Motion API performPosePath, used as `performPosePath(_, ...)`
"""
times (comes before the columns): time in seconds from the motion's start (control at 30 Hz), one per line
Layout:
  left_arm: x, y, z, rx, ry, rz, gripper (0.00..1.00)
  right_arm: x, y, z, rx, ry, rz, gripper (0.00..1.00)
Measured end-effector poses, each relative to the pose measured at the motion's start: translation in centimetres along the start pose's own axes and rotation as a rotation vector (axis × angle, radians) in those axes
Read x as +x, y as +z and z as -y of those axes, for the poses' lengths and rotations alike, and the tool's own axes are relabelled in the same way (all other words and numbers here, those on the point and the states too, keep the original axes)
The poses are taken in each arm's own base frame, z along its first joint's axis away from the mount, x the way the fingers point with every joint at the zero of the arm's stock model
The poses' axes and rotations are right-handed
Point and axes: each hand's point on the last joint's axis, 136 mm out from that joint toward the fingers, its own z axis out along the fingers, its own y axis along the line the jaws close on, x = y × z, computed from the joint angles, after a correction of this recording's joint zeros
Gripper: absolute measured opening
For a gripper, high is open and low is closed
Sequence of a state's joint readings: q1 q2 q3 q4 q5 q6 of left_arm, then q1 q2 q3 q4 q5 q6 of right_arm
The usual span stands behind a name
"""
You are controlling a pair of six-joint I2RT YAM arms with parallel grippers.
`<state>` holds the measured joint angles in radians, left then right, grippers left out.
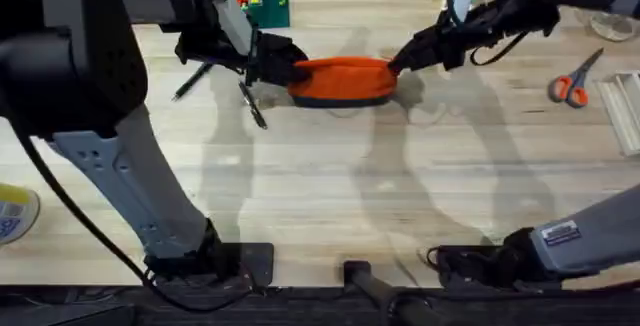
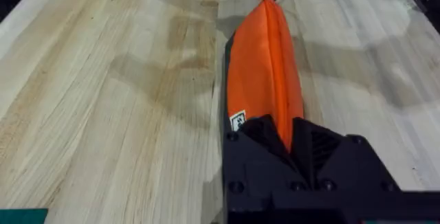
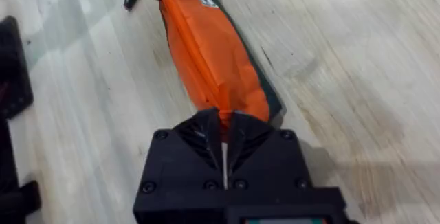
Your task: Unzip the bag, pick up the pens from the table one at a time and place them inside, then zip the bag closed.
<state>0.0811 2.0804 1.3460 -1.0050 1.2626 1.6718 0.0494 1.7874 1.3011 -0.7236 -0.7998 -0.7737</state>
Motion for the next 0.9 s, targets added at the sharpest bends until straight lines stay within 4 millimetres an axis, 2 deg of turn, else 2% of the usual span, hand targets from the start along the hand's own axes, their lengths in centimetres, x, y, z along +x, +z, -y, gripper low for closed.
performPosePath(0.37, 0.0, 0.0, 0.0, -0.001, 0.0, 0.0, 0.041, -2.3, -1.7, 0.2, 0.023, 0.056, 0.013, 0.03)
performPosePath(0.9, 0.0, 0.0, -0.1, -0.003, 0.007, 0.0, 0.041, -2.6, -0.7, -0.6, 0.014, 0.091, -0.013, 0.03)
